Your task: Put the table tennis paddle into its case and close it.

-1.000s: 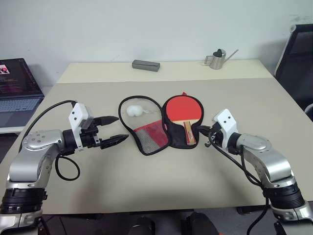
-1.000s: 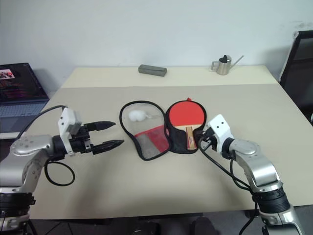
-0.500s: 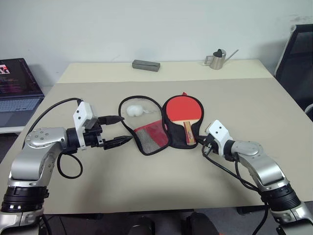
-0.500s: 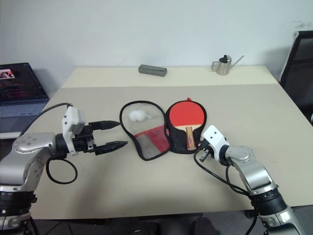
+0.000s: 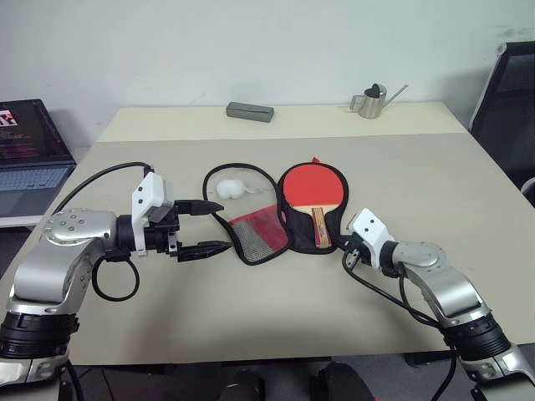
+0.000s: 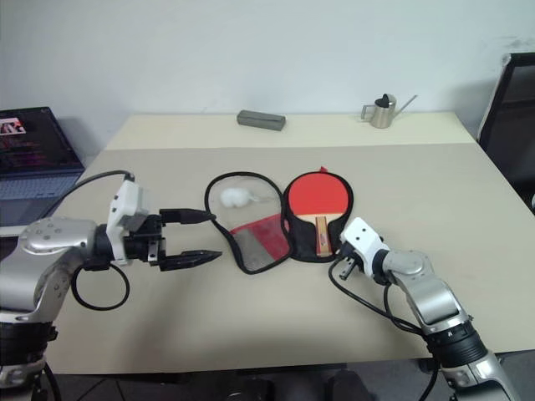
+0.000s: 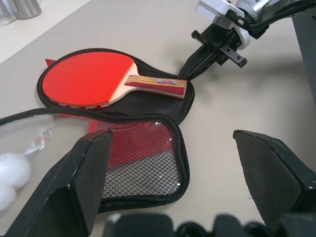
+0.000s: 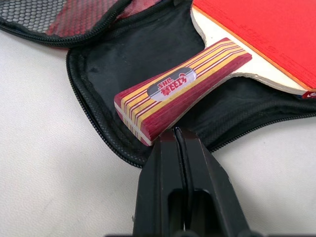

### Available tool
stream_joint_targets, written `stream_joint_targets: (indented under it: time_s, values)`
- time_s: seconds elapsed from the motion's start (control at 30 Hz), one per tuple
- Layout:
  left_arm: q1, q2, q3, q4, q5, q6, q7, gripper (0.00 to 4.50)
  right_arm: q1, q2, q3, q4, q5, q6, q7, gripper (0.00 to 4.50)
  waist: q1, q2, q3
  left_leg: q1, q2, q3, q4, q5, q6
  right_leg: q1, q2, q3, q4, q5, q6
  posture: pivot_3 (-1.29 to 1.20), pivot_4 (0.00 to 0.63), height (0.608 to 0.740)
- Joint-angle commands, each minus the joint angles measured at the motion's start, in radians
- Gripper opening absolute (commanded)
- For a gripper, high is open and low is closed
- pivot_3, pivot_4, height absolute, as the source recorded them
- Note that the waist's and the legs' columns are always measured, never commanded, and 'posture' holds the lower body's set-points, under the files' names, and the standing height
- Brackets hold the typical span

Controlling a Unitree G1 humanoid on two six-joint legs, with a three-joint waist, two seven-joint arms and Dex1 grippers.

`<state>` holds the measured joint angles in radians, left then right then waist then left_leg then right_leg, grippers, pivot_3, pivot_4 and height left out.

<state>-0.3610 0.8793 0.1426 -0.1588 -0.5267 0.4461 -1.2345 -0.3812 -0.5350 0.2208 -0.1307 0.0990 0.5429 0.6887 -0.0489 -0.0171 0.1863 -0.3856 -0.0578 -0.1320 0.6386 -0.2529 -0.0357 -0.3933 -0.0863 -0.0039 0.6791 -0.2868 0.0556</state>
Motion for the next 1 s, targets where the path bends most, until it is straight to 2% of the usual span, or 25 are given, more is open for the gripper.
stream_joint_targets:
  time_s: [0.03,0.43,0.63,0.77,1.0]
  values:
    - [-0.014,0.009,0.008,-0.009,-0.003,-0.015,0.000,4.28,-0.008,0.011,0.006,-0.058,0.003,-0.011,0.010,0.04,0.000,0.000,0.000,0.000,0.000,0.000,0.000,0.000,0.000,0.000,0.000,0.000,0.000,0.000,0.000,0.00,0.150,0.740]
    - [-0.009,-0.006,0.018,0.023,0.019,-0.032,0.036,4.28,-0.013,0.050,-0.007,-0.076,0.012,0.015,0.004,0.04,0.000,0.000,0.000,0.000,0.000,0.000,0.001,0.000,0.000,0.000,0.000,0.000,0.000,0.000,0.000,0.00,0.150,0.740]
    - [-0.053,-0.048,0.068,0.209,0.101,-0.125,0.187,4.28,-0.056,0.007,-0.123,-0.150,0.151,0.134,0.074,0.04,0.002,0.000,0.000,0.000,0.000,-0.001,0.002,0.000,0.000,0.001,0.000,-0.001,0.000,0.000,0.000,0.00,0.150,0.740]
    - [-0.068,-0.058,0.051,0.331,0.166,-0.202,0.242,4.28,-0.115,-0.021,-0.206,-0.185,0.253,0.225,0.098,0.04,0.004,0.000,0.000,0.000,0.000,-0.002,0.002,0.000,0.000,0.002,0.000,-0.002,0.000,0.000,0.000,0.00,0.150,0.740]
    - [-0.106,-0.086,-0.004,0.556,0.282,-0.281,0.305,4.28,-0.172,-0.072,-0.248,-0.209,0.335,0.272,0.124,0.04,0.012,0.000,0.000,0.000,-0.001,-0.002,0.002,0.000,0.000,0.002,0.000,-0.003,0.000,0.000,0.000,0.00,0.150,0.740]
